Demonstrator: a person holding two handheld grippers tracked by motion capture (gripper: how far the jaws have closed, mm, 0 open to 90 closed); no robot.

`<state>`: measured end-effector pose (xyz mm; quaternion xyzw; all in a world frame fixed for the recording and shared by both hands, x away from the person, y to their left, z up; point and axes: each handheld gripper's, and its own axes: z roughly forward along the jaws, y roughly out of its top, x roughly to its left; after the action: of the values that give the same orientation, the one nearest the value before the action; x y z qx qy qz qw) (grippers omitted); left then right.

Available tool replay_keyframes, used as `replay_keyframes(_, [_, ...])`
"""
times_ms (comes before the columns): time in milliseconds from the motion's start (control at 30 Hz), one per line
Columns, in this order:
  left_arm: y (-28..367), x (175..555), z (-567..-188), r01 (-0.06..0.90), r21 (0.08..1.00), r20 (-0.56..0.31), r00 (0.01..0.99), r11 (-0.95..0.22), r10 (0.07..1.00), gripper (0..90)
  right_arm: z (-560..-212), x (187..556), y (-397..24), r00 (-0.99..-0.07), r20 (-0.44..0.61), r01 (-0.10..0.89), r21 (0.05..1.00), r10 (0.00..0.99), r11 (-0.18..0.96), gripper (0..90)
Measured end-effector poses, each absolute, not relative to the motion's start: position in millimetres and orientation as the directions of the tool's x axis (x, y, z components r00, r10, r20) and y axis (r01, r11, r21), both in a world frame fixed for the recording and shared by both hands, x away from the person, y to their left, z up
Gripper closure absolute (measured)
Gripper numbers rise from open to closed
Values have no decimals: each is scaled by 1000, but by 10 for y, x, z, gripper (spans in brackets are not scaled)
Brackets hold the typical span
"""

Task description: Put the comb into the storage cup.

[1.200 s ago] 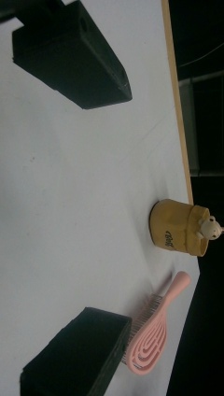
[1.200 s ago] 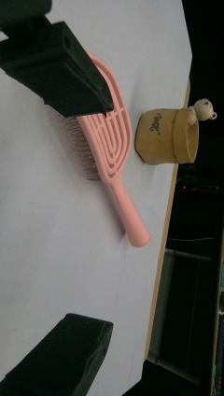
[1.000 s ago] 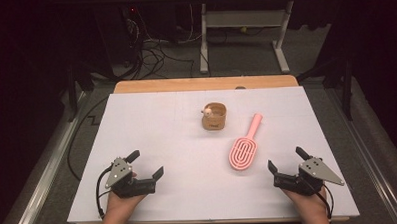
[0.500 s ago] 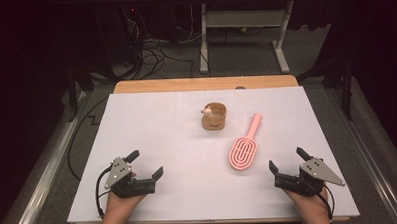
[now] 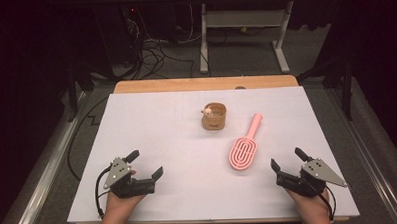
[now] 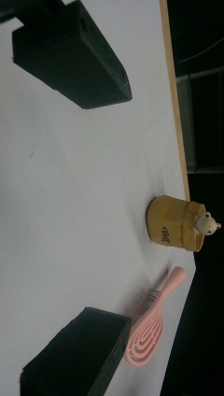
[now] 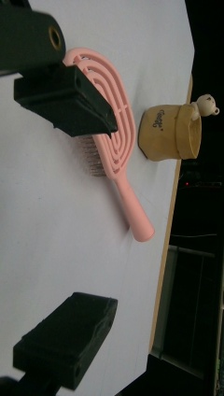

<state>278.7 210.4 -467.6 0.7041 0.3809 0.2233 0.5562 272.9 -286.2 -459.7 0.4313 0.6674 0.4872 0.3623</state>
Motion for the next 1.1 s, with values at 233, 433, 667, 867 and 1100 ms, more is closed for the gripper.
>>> replay_keyframes(233, [2114,2797,-4668,302,949,-120,608,-89,785,0,-4600,2720,-2864,-372,-54,240,959,927,152,304])
replay_keyframes(433, [2125,2784,-4662,288,954,-114,606,-82,787,0,-4599,2712,-2869,-388,-30,256,957,921,139,493])
replay_keyframes(667, [2130,2783,-4673,291,954,-123,612,-78,781,0,-4577,2695,-2834,-405,-35,259,954,914,152,890])
replay_keyframes(867, [2122,2777,-4666,282,956,-118,617,-78,778,0,-4554,2707,-2759,-443,-43,256,951,896,172,900])
replay_keyframes(1100, [2121,2775,-4671,284,956,-130,630,-72,765,0,-4502,2795,-2505,-489,-19,264,950,872,169,900])
